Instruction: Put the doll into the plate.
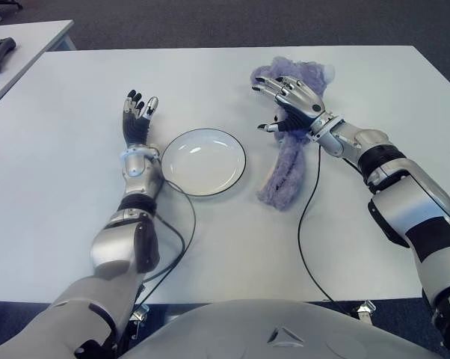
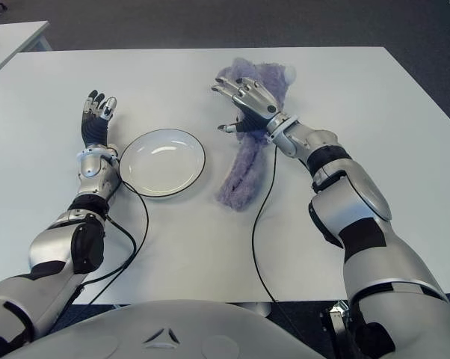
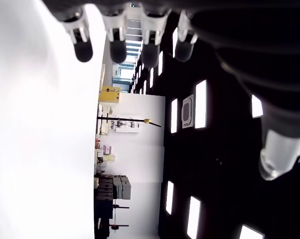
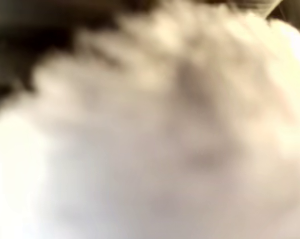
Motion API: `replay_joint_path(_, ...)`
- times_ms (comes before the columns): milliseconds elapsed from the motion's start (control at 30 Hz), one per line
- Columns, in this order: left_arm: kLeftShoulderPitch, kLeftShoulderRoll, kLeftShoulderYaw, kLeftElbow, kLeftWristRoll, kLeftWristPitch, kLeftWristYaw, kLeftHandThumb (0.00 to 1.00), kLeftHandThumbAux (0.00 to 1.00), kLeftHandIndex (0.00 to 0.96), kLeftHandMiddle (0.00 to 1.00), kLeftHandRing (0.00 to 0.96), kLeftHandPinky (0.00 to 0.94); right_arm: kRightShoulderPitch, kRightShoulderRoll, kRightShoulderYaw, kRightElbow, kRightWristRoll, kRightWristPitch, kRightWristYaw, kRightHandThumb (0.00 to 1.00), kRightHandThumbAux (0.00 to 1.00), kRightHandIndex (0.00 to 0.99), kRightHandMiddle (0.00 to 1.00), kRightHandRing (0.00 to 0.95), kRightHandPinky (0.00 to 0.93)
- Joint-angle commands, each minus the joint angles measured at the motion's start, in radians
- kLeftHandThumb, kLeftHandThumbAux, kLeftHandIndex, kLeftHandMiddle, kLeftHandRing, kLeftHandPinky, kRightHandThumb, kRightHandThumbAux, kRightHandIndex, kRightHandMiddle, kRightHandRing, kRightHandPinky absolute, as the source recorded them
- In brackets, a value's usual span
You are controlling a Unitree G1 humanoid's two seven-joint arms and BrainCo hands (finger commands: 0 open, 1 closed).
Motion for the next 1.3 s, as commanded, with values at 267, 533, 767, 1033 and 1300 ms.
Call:
replay_joint_path(267, 0.281, -0.114, 0.033, 0.163, -0.046, 0.03, -0.002, 0.0, 0.555, 0.029, 0.094, 0.044, 0.0, -0.019, -0.024, 0.038, -0.014, -0.038, -0.006, 0.03, 0.222, 0.402, 0.039, 0.0, 0.013, 0.075)
replay_joint_path(533, 0.279, -0.115, 0.033, 0.164, -0.046, 0.034, 0.005, 0.0, 0.552, 0.036, 0.098, 0.046, 0.0, -0.024, -0.022, 0.032, -0.013, -0.03, 0.011, -0.004, 0.171, 0.415, 0.032, 0.0, 0.0, 0.043)
replay_joint_path(767, 0.278, -0.118, 0.031, 0.164, -0.043, 0.034, 0.011, 0.0, 0.548, 0.035, 0.1, 0.045, 0.0, -0.027, -0.02, 0.023, -0.01, -0.017, 0.007, -0.009, 0.158, 0.424, 0.035, 0.0, 0.0, 0.036)
replay_joint_path(1033, 0.276, -0.116, 0.032, 0.166, -0.045, 0.039, 0.008, 0.0, 0.552, 0.031, 0.101, 0.049, 0.0, -0.026, -0.017, 0.014, -0.01, -0.008, 0.007, -0.022, 0.165, 0.446, 0.041, 0.0, 0.0, 0.036)
replay_joint_path(1300, 0.278, -0.113, 0.035, 0.164, -0.047, 0.038, 0.002, 0.0, 0.556, 0.027, 0.101, 0.05, 0.0, -0.032, -0.012, 0.025, -0.013, -0.024, 0.02, -0.061, 0.167, 0.468, 0.057, 0.006, 0.0, 0.036)
